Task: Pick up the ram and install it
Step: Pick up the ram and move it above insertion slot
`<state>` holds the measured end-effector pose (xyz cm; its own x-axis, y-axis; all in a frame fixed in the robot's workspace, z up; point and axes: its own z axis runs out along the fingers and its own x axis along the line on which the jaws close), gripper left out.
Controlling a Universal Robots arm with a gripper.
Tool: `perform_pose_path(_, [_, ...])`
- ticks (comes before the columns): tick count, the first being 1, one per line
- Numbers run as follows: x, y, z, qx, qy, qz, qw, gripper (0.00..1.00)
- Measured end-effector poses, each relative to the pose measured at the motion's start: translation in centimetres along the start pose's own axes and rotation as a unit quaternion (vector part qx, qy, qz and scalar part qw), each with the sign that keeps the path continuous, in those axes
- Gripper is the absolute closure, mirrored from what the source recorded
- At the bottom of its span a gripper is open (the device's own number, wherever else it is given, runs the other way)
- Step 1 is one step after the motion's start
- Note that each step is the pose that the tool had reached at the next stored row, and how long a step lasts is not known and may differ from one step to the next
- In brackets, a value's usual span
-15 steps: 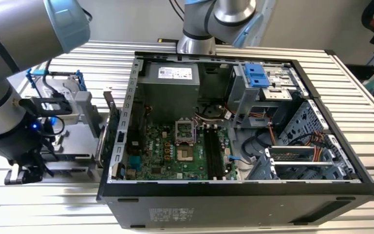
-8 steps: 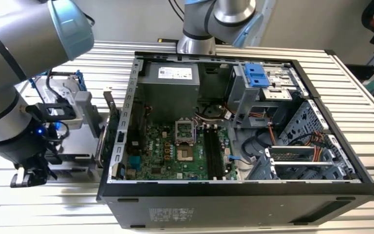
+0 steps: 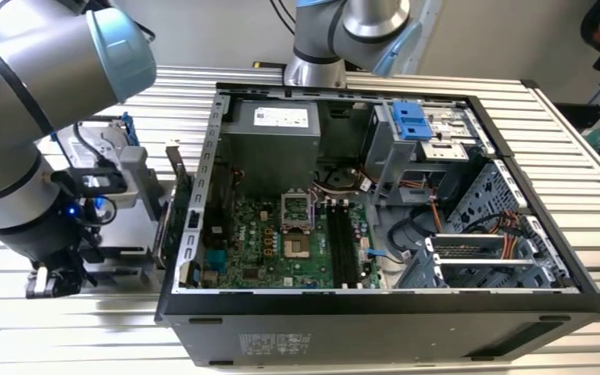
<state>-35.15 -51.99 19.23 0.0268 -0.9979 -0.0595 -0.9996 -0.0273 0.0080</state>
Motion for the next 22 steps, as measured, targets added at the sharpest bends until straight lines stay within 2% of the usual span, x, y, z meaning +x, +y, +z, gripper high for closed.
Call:
perform_pose_path(11, [-0.10, 0.00, 0.08, -0.0007, 0.0000, 0.000, 1.00000, 0.00])
perform_pose_path(12, [-0.10, 0.00, 0.08, -0.0008, 0.0000, 0.000, 1.00000, 1.00])
perform_pose_path(22, [-0.09, 0.00, 0.08, -0.0016, 0.0000, 0.000, 1.00000, 1.00])
